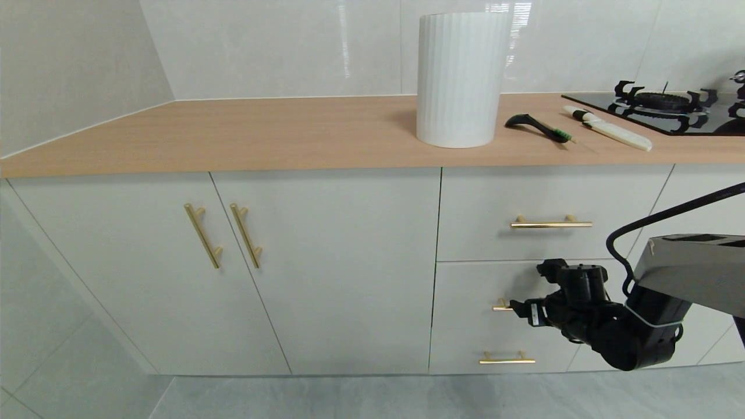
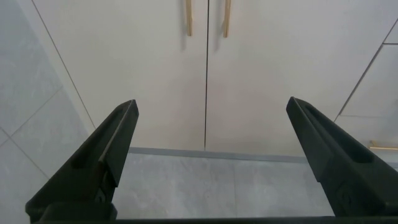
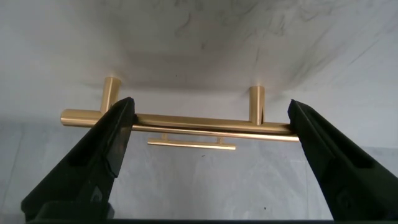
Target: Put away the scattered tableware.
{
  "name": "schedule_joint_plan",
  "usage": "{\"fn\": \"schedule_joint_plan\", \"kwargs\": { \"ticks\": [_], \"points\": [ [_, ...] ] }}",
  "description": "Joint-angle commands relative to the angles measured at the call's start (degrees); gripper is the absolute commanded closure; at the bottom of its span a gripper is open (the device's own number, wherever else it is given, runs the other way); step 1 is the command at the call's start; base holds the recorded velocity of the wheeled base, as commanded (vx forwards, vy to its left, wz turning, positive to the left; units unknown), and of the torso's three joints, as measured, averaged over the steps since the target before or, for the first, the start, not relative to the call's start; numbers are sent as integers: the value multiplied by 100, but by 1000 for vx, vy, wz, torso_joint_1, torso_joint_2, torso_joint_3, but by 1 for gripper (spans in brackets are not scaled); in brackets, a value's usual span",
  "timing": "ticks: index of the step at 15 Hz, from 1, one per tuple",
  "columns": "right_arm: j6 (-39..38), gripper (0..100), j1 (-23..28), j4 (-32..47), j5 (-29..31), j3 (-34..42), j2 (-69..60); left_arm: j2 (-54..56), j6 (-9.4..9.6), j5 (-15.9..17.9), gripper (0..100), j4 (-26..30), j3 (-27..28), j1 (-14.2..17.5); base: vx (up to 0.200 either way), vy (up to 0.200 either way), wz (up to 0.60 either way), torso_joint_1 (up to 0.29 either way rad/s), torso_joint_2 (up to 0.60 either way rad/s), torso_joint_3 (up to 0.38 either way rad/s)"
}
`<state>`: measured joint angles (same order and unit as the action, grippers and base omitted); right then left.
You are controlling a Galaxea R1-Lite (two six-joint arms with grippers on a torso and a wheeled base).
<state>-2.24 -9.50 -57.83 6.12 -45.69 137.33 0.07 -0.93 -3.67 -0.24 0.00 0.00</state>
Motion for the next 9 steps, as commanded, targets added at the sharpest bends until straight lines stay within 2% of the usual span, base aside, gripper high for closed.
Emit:
{"fn": "schedule_joint_plan", "kwargs": {
  "ticks": [1,5,9],
  "points": [
    [22,0,0,44,-6,60,-4,-7,-4,-2,0,-2,0,0,0,0,0,0,0,0],
    [40,0,62,44,-6,201,13,-7,-4,-2,0,-2,0,0,0,0,0,0,0,0],
    [31,0,62,26,-6,746,-329,-7,-4,-2,0,-2,0,0,0,0,0,0,0,0]
  ]
}}
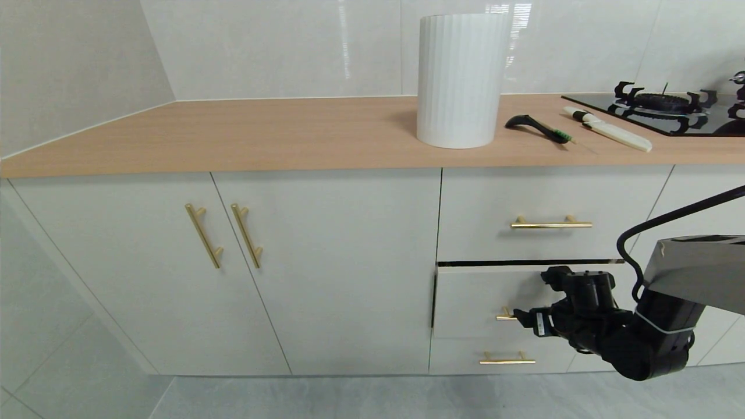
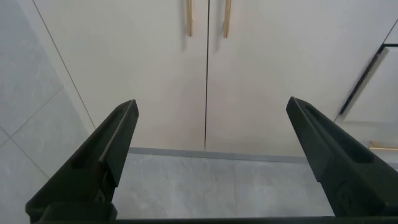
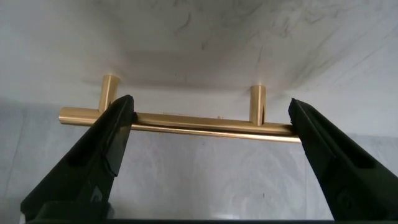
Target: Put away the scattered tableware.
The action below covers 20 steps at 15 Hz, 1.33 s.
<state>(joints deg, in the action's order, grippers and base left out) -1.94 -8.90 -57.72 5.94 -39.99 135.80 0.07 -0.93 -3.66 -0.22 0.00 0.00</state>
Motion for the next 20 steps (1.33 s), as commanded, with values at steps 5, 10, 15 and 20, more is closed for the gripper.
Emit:
{"fn": "schedule_joint_plan", "kwargs": {
  "ticks": [5,10,15,20],
  "points": [
    [9,0,-24,86,-216,1265,-1917,-7,-4,-3,0,-4,0,0,0,0,0,0,0,0],
    [27,0,-59,2503,-277,711,-4238,-7,-4,-3,0,-4,0,0,0,0,0,0,0,0],
    [-17,0,-59,2907,-260,-203,-3657,-7,-4,-3,0,-4,0,0,0,0,0,0,0,0],
    [-79,0,-59,2520,-233,-537,-2462,-7,-4,-3,0,-4,0,0,0,0,0,0,0,0]
  ]
}}
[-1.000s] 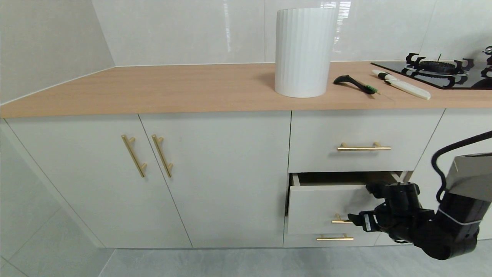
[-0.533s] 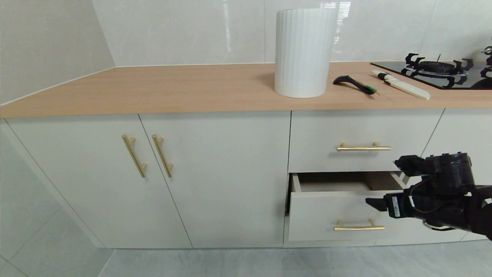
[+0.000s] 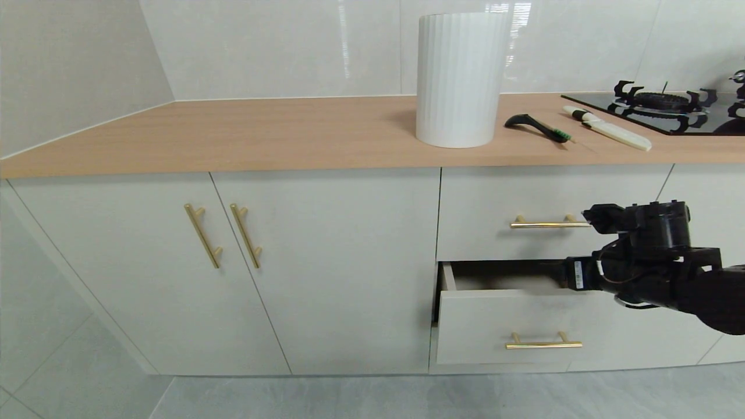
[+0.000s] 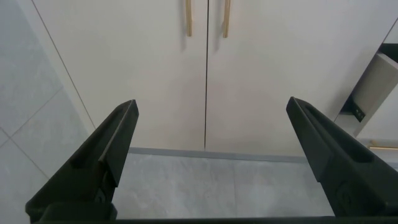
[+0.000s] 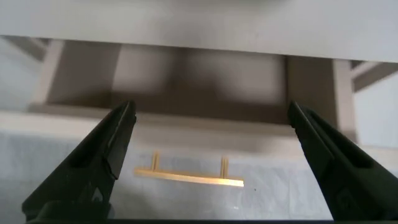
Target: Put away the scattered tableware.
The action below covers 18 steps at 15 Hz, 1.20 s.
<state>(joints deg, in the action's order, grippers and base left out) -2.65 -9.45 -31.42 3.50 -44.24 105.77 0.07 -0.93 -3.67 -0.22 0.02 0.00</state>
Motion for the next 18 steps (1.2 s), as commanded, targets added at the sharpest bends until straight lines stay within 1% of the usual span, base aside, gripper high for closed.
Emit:
{"fn": "schedule_joint_plan", "kwargs": {
  "ticks": [1,3,9,10,12,16,18],
  "points": [
    [1,0,-84,-506,37,-182,972,-7,-4,-2,0,-4,-2,0,0,0,0,0,0,0],
    [-17,0,-189,-787,177,-225,1262,-7,-4,-2,0,-4,-2,0,0,0,0,0,0,0],
    [10,0,-286,-734,213,-32,1174,-7,-4,-2,0,-4,-2,0,0,0,0,0,0,0],
    [36,0,-294,-594,213,21,1087,-7,-4,-2,0,-4,-2,0,0,0,0,0,0,0],
    [54,0,-294,39,204,-15,805,-7,-4,-2,0,-4,-2,0,0,0,0,0,0,0],
    [62,0,-286,742,204,-6,445,-7,-4,-2,0,-4,-2,0,0,0,0,0,0,0],
    [62,0,-286,1261,204,3,296,-7,-4,-2,0,-4,-2,0,0,0,0,0,0,0]
  ]
}}
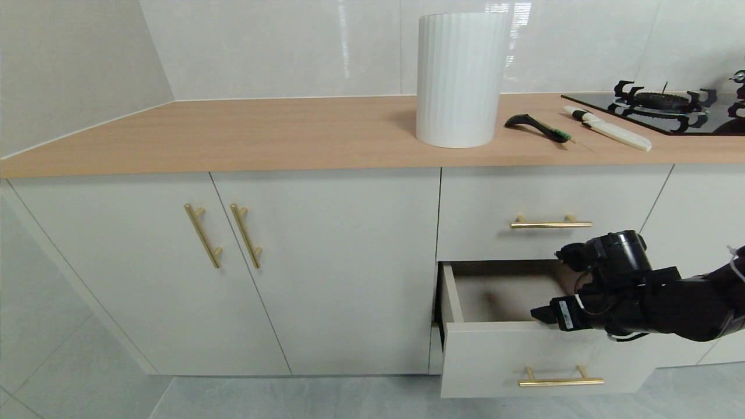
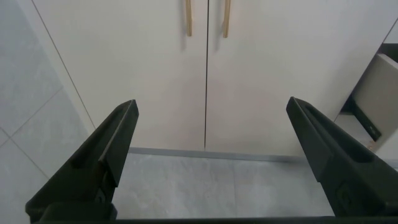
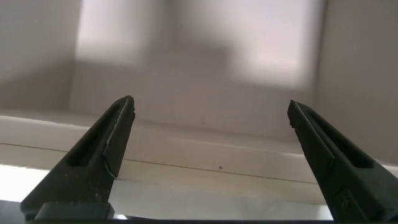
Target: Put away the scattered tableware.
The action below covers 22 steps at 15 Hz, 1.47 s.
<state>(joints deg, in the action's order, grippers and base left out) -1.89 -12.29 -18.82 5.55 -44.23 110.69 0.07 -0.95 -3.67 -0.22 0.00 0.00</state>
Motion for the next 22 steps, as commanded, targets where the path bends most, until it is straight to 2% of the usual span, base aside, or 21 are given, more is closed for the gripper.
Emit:
{"fn": "schedule_joint_plan", "kwargs": {
  "ticks": [1,5,9,17,22],
  "points": [
    [-13,0,-2,353,-1,2,-302,-7,-2,-2,0,-4,0,0,0,0,0,0,0,0],
    [-4,0,-28,977,8,-16,-452,-7,-2,-2,0,-4,0,0,0,0,0,0,0,0],
    [4,0,-248,2146,8,63,-777,-7,7,-2,0,-4,0,0,0,0,0,0,0,0],
    [154,0,-292,3113,245,476,-795,-7,-2,-2,0,-4,0,0,0,0,0,0,0,0],
    [189,0,-318,3165,236,476,-953,-7,-2,-2,0,-4,0,0,0,0,0,0,0,0]
  ]
}}
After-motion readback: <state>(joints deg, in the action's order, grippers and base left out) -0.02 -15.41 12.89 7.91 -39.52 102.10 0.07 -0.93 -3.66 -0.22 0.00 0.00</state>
